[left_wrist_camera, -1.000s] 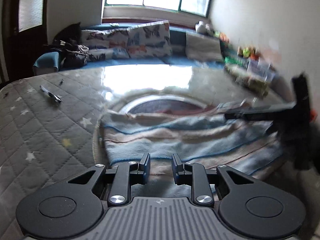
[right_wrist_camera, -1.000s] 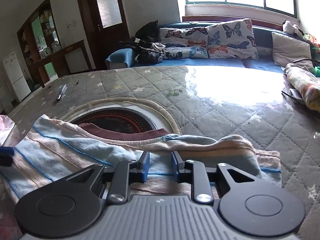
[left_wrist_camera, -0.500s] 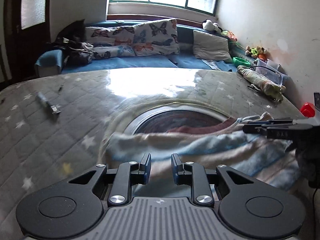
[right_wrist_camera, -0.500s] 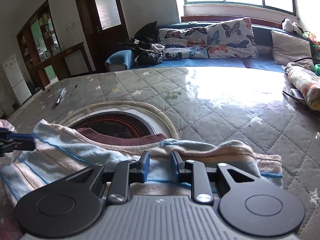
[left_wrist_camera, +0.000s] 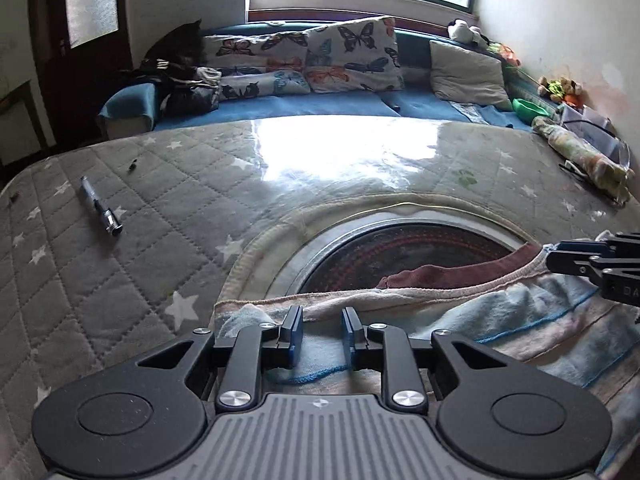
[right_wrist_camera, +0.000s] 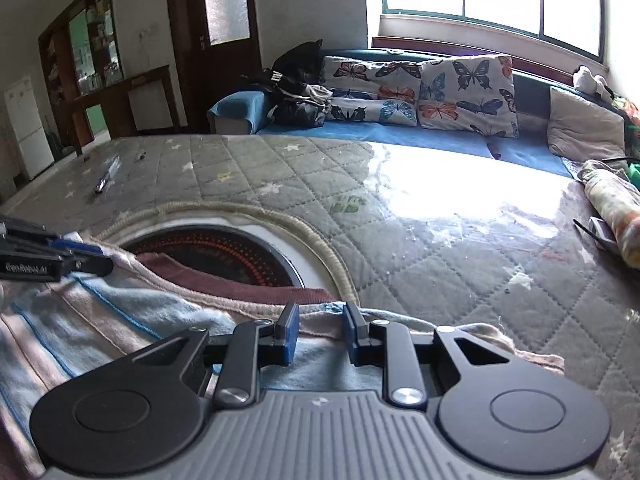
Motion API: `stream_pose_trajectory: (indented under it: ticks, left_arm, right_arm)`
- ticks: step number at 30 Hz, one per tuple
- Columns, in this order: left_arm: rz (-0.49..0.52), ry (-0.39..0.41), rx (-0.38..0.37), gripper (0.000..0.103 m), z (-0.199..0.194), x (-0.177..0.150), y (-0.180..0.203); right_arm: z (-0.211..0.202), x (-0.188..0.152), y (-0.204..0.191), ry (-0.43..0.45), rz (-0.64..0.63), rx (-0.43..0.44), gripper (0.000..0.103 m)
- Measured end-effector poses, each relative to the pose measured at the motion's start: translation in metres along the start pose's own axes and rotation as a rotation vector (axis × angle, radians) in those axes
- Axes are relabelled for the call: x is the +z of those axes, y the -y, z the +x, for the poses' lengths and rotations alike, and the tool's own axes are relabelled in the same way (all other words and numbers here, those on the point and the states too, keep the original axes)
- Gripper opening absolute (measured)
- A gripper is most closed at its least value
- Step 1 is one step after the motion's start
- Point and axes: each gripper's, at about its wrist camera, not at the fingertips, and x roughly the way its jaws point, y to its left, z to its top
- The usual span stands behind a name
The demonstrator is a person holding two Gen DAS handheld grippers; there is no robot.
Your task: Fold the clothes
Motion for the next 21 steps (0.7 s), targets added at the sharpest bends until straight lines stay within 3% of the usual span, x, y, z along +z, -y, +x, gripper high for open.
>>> stream_pose_trajectory:
  ticks: [7, 10, 21]
  left_arm:
    - [0.055, 0.06, -0.076, 0.025, -0.041, -0.014, 0.023]
    - [0.094, 0.065, -0.076, 0.032, -0.05, -0.028, 0.03]
    - [0.04, 0.063, -0.014, 0.034, -0.062, -0.067, 0.01]
  right_arm:
    - [-0.036, -0.016, -0.019, -0.007, -0.056, 0.053, 0.031]
    - [-0.052, -0.03, -0.029, -0.021, -0.085, 0.077, 0.032]
    - [-0.101, -0.089, -0.015, 0.0, -0.083, 0.047, 0.037]
